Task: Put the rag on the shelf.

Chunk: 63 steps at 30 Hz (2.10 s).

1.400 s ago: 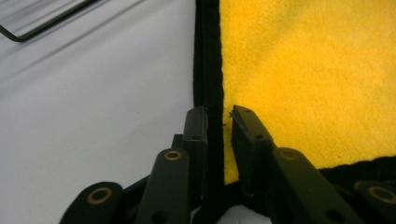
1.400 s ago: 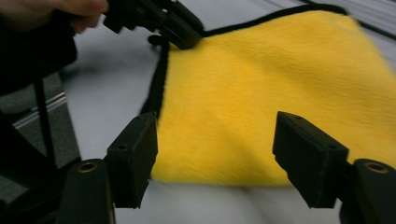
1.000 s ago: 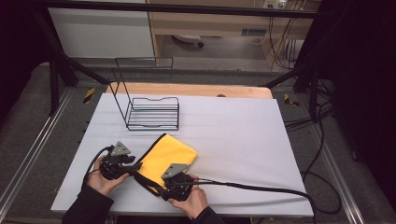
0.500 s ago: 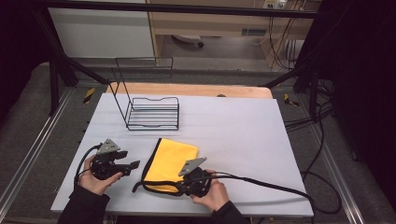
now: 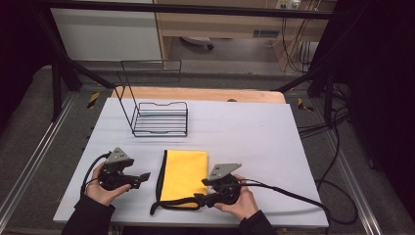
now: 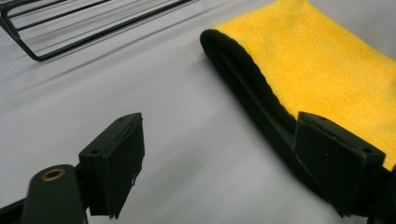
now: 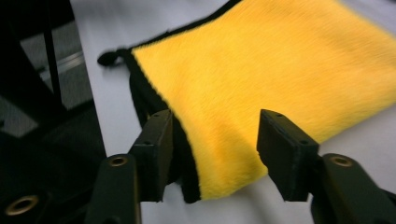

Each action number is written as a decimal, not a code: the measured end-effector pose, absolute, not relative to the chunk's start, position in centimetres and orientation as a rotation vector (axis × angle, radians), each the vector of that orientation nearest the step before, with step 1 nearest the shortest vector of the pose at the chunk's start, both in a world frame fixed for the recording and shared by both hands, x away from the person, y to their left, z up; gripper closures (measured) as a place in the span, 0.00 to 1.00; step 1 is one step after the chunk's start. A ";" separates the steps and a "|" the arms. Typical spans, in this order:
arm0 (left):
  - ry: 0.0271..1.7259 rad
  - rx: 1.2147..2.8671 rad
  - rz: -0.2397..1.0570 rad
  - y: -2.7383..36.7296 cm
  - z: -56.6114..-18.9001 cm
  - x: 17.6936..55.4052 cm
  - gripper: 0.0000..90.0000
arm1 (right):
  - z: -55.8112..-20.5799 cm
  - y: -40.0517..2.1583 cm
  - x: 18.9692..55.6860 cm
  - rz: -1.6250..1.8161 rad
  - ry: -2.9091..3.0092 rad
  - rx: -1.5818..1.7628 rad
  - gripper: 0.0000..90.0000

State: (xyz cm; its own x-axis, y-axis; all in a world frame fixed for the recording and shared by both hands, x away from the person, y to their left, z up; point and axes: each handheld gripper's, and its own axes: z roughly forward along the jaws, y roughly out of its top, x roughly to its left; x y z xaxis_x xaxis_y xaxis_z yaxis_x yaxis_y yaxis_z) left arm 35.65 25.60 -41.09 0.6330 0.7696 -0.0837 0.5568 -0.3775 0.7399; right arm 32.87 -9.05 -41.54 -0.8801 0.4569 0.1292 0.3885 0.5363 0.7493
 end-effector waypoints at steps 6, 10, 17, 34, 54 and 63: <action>1.016 2.096 0.337 25.3 -41.1 36.0 0.11 | -40.8 -11.1 34.8 1.297 2.529 0.874 0.28; 1.001 2.102 0.328 24.9 -40.9 36.4 0.08 | -40.9 -12.4 36.2 1.295 2.475 0.945 0.19; 0.989 2.084 0.340 23.6 -39.7 38.1 0.06 | -41.3 -15.1 37.4 1.315 2.401 1.065 0.08; 1.082 2.144 0.364 19.0 -42.1 44.2 0.33 | -42.3 -16.2 37.3 1.286 2.381 1.117 0.05; 1.120 2.153 0.212 17.6 -44.2 44.8 0.67 | -42.2 -15.9 37.6 1.347 2.376 1.133 0.10; 1.119 2.158 0.179 17.7 -44.2 45.0 0.75 | -41.9 -14.2 39.5 1.332 2.348 1.157 0.19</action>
